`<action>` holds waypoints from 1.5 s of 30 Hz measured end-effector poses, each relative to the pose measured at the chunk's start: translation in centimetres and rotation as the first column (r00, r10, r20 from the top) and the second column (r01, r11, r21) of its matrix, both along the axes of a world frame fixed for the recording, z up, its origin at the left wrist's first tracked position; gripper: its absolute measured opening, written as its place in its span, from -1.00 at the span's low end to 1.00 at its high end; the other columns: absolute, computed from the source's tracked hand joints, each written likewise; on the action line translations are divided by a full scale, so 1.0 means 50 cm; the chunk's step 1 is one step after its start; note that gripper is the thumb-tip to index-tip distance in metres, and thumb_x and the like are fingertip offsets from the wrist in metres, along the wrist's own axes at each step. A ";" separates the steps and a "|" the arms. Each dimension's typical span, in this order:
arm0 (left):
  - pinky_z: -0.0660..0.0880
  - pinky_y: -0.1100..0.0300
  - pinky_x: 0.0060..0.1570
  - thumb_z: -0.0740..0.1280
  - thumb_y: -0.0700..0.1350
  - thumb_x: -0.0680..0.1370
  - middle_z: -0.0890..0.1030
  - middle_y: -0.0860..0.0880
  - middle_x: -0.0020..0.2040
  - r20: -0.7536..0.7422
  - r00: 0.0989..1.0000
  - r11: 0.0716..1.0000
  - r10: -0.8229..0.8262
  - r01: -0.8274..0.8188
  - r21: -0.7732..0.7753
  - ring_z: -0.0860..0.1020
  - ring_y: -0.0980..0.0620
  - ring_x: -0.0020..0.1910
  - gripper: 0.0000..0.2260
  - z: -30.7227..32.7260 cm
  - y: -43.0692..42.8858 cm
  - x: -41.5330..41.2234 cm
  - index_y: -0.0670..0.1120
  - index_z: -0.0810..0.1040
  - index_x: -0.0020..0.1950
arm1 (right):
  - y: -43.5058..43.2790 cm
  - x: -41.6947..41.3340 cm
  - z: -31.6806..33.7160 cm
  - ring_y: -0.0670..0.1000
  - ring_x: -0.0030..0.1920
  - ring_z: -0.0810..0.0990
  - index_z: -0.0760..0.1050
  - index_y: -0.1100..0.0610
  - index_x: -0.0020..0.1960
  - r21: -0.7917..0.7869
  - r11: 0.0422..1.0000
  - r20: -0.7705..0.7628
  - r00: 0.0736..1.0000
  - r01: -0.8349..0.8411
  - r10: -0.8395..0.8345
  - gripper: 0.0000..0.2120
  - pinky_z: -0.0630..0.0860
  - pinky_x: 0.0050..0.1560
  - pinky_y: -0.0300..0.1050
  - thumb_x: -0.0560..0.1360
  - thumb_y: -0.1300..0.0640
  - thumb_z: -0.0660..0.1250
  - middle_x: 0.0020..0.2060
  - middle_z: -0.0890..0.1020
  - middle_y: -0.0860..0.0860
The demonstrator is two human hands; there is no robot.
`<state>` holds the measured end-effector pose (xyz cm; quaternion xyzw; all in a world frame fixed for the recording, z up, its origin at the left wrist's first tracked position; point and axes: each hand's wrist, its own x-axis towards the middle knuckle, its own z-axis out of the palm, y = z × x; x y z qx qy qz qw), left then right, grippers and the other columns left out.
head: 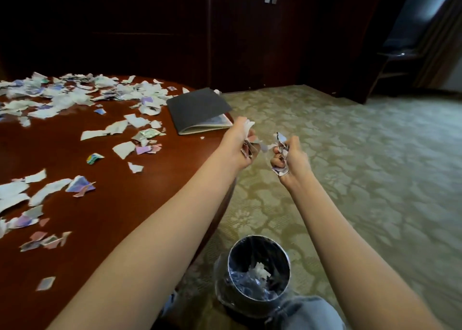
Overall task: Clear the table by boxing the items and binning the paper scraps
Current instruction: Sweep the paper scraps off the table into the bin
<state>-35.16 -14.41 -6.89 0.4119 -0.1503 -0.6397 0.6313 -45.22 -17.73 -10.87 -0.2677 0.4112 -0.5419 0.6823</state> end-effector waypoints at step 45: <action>0.50 0.02 0.10 0.12 -0.01 0.62 0.51 -0.26 0.23 0.350 0.901 0.660 -0.256 -0.102 0.744 0.54 -0.19 0.15 -0.61 -0.765 -0.144 -0.121 -0.28 0.39 0.29 | -0.029 -0.135 -0.749 0.00 -0.52 0.31 0.27 0.14 -0.28 0.787 0.612 -0.176 0.979 0.078 0.101 -0.80 0.22 -0.70 -0.36 0.52 0.19 0.12 -0.40 0.38 0.08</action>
